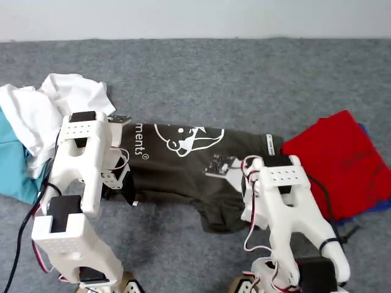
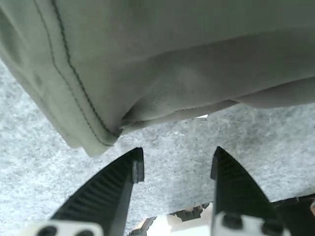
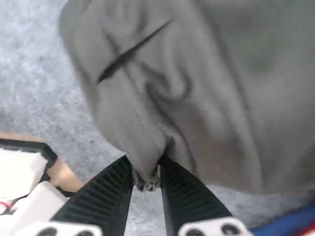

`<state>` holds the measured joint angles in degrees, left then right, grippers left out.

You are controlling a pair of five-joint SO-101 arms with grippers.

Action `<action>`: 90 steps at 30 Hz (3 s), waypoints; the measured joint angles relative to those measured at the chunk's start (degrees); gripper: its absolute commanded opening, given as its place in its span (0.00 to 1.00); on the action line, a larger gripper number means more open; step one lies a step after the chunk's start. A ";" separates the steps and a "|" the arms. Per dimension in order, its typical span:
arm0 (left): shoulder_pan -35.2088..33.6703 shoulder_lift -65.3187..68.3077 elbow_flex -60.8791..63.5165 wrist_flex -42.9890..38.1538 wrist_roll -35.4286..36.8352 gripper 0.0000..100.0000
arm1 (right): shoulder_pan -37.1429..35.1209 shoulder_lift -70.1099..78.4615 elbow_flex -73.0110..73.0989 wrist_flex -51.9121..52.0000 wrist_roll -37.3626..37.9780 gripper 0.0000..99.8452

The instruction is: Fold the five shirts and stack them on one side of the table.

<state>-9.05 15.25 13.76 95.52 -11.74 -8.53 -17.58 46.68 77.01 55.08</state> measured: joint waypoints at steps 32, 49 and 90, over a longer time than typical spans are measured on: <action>0.00 0.00 2.37 -1.14 0.00 0.22 | 6.33 14.33 -9.49 -21.98 -14.24 0.08; 0.00 0.00 3.43 -2.99 0.00 0.22 | 6.42 17.85 -21.54 -16.70 -30.86 0.22; 0.00 0.00 3.43 -2.99 0.00 0.22 | -15.74 4.40 -4.48 -16.18 -31.38 0.09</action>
<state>-9.05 15.25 17.19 92.53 -11.74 -24.26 -13.19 42.20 60.84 23.69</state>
